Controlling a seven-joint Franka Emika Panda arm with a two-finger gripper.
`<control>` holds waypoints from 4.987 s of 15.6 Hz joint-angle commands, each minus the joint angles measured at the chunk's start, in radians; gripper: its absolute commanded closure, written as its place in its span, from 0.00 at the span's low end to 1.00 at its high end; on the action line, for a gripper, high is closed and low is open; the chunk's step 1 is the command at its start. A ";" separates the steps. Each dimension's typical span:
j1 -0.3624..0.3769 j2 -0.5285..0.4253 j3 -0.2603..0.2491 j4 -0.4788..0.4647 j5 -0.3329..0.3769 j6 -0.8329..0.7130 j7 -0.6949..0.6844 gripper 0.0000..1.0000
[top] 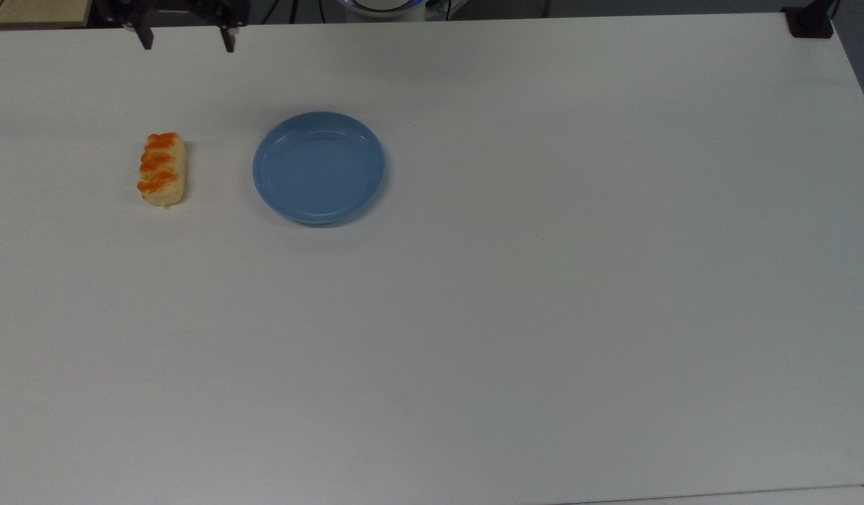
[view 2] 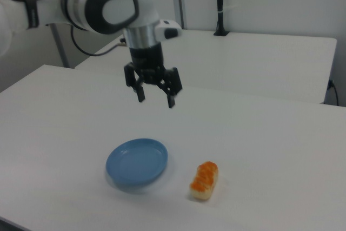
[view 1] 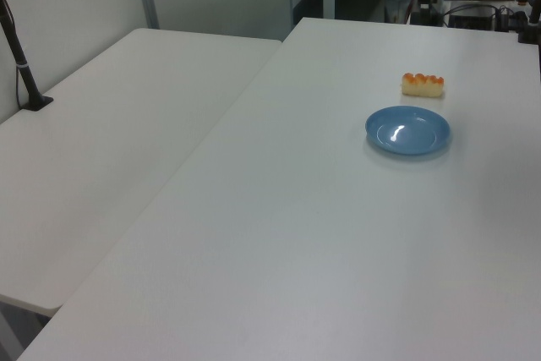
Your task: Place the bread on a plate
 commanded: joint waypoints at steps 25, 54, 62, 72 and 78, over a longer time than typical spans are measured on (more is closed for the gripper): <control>-0.070 0.384 -0.129 -0.156 0.179 0.489 -0.319 0.17; 0.247 0.210 -0.073 -0.144 0.167 0.248 0.067 0.39; 0.255 0.230 -0.010 -0.244 0.100 0.259 0.104 0.37; 0.206 0.145 0.001 -0.195 0.096 0.247 0.219 0.00; 0.054 -0.052 0.150 -0.123 0.048 0.175 0.253 0.00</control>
